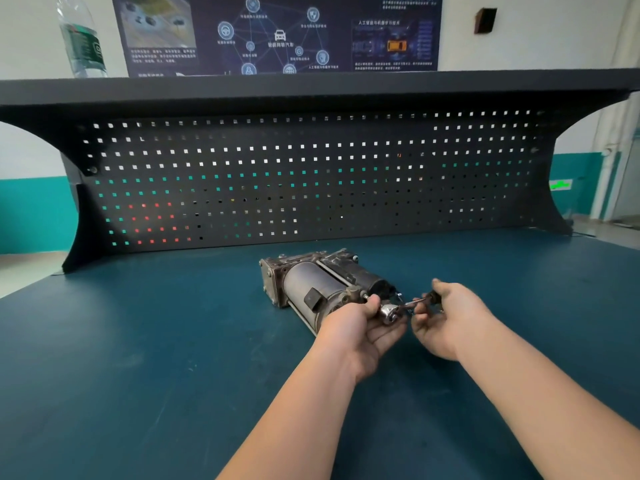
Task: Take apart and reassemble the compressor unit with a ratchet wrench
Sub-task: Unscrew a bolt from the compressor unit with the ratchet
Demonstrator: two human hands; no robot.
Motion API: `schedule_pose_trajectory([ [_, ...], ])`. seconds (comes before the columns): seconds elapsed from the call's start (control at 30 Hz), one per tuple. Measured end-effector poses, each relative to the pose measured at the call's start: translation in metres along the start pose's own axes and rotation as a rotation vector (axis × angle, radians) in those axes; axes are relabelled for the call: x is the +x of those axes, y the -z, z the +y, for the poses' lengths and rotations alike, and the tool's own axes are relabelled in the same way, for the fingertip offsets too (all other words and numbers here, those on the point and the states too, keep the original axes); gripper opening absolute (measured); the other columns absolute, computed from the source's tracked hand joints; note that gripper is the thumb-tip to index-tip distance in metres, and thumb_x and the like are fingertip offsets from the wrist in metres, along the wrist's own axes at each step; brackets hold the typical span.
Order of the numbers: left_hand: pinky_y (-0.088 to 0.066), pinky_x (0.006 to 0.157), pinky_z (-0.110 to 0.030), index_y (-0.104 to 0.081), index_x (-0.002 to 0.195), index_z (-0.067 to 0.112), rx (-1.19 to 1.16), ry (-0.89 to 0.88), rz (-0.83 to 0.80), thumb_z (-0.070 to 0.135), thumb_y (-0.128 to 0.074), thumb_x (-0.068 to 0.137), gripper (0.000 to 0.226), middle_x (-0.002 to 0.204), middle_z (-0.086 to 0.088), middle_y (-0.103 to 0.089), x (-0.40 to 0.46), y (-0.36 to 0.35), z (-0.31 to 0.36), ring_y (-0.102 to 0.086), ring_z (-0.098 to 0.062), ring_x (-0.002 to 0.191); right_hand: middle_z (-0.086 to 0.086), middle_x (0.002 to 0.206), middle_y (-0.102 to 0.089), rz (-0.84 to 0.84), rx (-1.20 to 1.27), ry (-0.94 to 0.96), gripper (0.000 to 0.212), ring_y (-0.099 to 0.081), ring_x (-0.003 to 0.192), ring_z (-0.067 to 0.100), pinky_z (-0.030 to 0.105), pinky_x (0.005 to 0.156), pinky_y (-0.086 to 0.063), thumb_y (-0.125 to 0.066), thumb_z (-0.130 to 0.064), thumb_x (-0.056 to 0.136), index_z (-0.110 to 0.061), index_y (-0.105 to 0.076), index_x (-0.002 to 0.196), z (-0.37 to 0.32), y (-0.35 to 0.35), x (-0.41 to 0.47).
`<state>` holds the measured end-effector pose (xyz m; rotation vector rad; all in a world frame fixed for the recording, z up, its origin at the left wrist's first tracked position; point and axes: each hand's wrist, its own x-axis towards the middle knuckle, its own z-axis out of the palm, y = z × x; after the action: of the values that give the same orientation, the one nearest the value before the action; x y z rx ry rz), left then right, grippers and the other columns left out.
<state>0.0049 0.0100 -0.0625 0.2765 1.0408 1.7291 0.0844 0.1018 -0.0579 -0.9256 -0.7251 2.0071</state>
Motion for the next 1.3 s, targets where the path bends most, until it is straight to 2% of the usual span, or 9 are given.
schedule_pose_trajectory([
  [0.33,-0.059,0.056,-0.032,-0.061,0.1,-0.005,-0.025,0.015,-0.044,0.01,-0.053,0.094,0.018,0.074,-0.02,-0.069,0.0,0.006,0.002,-0.068,-0.025,0.063,-0.003,0.054,-0.053,-0.327,-0.63,1.036,0.017,-0.049,0.044,0.01,0.023,0.046,-0.042,-0.06,-0.038,0.089,-0.025,-0.054,0.079,0.002,-0.013,-0.029],
  [0.43,-0.059,0.054,-0.032,-0.059,0.098,-0.007,-0.032,0.012,-0.046,0.008,-0.052,0.093,0.017,0.072,-0.02,-0.068,0.001,0.005,0.003,-0.068,-0.027,0.065,-0.004,0.052,-0.052,-0.184,-0.517,0.867,0.019,-0.048,0.037,0.01,0.021,0.039,-0.037,-0.056,-0.037,0.093,-0.023,-0.052,0.08,-0.001,-0.012,-0.018],
  [0.6,-0.058,0.053,-0.033,-0.055,0.101,-0.007,-0.042,0.012,-0.034,0.009,-0.053,0.094,0.018,0.076,-0.023,-0.067,0.002,0.001,0.0,-0.067,-0.027,0.054,0.001,0.063,-0.044,0.018,-0.008,0.012,0.029,-0.039,0.046,0.01,0.017,0.035,-0.025,-0.044,-0.03,0.099,-0.014,-0.042,0.076,0.003,-0.002,0.0],
  [0.67,-0.058,0.053,-0.034,-0.056,0.102,-0.008,-0.051,0.016,-0.033,0.01,-0.054,0.094,0.02,0.076,-0.024,-0.068,0.003,0.001,-0.001,-0.068,-0.027,0.054,0.001,0.063,-0.044,0.008,0.011,0.038,0.029,-0.038,0.047,0.01,0.017,0.036,-0.025,-0.044,-0.032,0.1,-0.014,-0.043,0.077,0.004,-0.003,-0.001],
  [0.83,-0.058,0.051,-0.032,-0.061,0.095,-0.006,-0.069,0.005,-0.031,0.007,-0.057,0.091,0.014,0.067,-0.018,-0.069,0.001,0.003,0.001,-0.069,-0.026,0.056,-0.004,0.057,-0.056,-0.225,-0.533,0.883,0.019,-0.047,0.041,0.006,0.019,0.04,-0.038,-0.054,-0.033,0.094,-0.019,-0.053,0.082,-0.004,-0.014,-0.028],
  [0.93,-0.059,0.056,-0.034,-0.061,0.092,-0.006,-0.059,0.011,-0.035,0.005,-0.055,0.091,0.012,0.07,-0.018,-0.069,0.001,0.005,0.003,-0.069,-0.025,0.058,-0.008,0.061,-0.058,-0.345,-0.713,1.055,0.009,-0.049,0.048,0.001,0.016,0.05,-0.041,-0.055,-0.032,0.093,-0.026,-0.056,0.087,0.003,-0.017,-0.037],
  [1.03,-0.059,0.055,-0.034,-0.059,0.094,-0.007,-0.05,0.009,-0.027,0.003,-0.053,0.092,0.012,0.071,-0.02,-0.067,0.0,0.003,0.003,-0.067,-0.027,0.065,-0.004,0.061,-0.058,-0.156,-0.573,0.921,0.018,-0.048,0.04,0.002,0.016,0.041,-0.039,-0.052,-0.032,0.095,-0.018,-0.053,0.083,0.003,-0.015,-0.025],
  [1.2,-0.057,0.054,-0.035,-0.056,0.094,-0.008,-0.072,0.02,-0.019,0.004,-0.055,0.091,0.012,0.078,-0.022,-0.065,0.0,0.0,0.001,-0.064,-0.03,0.072,0.006,0.068,-0.052,0.049,-0.018,0.136,0.017,-0.041,0.044,0.01,0.01,0.03,-0.026,-0.045,-0.025,0.1,-0.012,-0.046,0.09,0.008,-0.003,0.004],
  [1.3,-0.057,0.053,-0.034,-0.057,0.094,-0.007,-0.068,0.009,0.004,0.004,-0.056,0.091,0.012,0.077,-0.021,-0.065,0.001,0.001,-0.002,-0.064,-0.03,0.07,0.006,0.065,-0.057,0.037,-0.098,0.319,0.019,-0.043,0.037,0.008,0.013,0.03,-0.029,-0.049,-0.029,0.099,-0.013,-0.049,0.088,0.007,-0.005,0.004],
])
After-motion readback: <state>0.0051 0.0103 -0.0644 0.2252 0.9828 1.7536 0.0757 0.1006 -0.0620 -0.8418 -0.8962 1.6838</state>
